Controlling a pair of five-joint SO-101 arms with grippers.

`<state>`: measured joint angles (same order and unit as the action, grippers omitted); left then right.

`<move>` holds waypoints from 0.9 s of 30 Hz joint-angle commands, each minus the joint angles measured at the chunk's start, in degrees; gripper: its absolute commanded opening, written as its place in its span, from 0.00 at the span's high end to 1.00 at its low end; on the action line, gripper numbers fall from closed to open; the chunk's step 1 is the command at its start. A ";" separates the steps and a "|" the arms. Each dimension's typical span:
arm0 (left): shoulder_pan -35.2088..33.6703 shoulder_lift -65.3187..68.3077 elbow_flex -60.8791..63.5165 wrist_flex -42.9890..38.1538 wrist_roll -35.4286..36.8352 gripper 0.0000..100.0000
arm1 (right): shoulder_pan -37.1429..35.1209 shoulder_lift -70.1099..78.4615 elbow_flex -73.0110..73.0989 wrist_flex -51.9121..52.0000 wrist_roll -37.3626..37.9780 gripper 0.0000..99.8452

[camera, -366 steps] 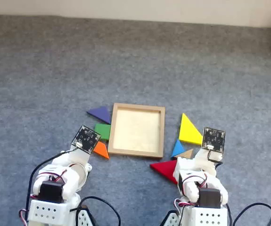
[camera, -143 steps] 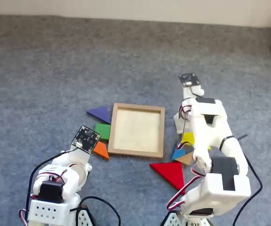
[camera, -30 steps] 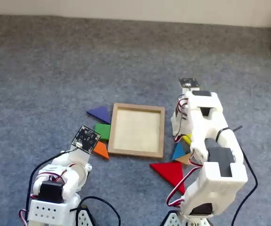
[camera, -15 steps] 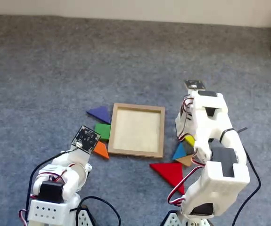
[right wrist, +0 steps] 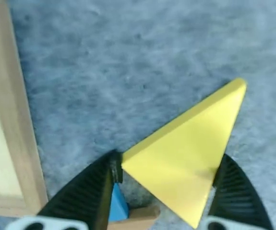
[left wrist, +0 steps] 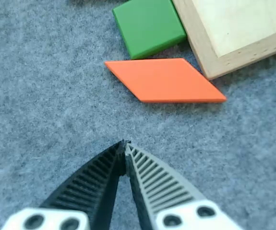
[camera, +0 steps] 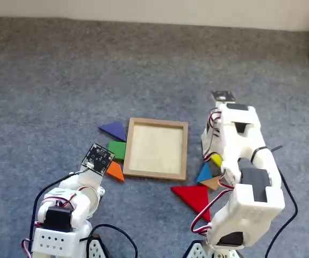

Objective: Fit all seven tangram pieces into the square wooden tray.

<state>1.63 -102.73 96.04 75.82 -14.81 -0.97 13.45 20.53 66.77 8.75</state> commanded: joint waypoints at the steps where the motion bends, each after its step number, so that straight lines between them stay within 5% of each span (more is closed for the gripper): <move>1: -0.31 -1.54 1.10 0.18 -0.44 1.00 | 0.57 -0.75 -2.42 -1.10 0.44 0.79; 27: -0.31 -1.54 1.10 0.18 -0.44 1.00 | -0.04 -10.95 -0.57 -0.75 0.62 0.82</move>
<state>1.63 -102.73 96.04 75.82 -14.81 -1.14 6.95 20.70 66.59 8.75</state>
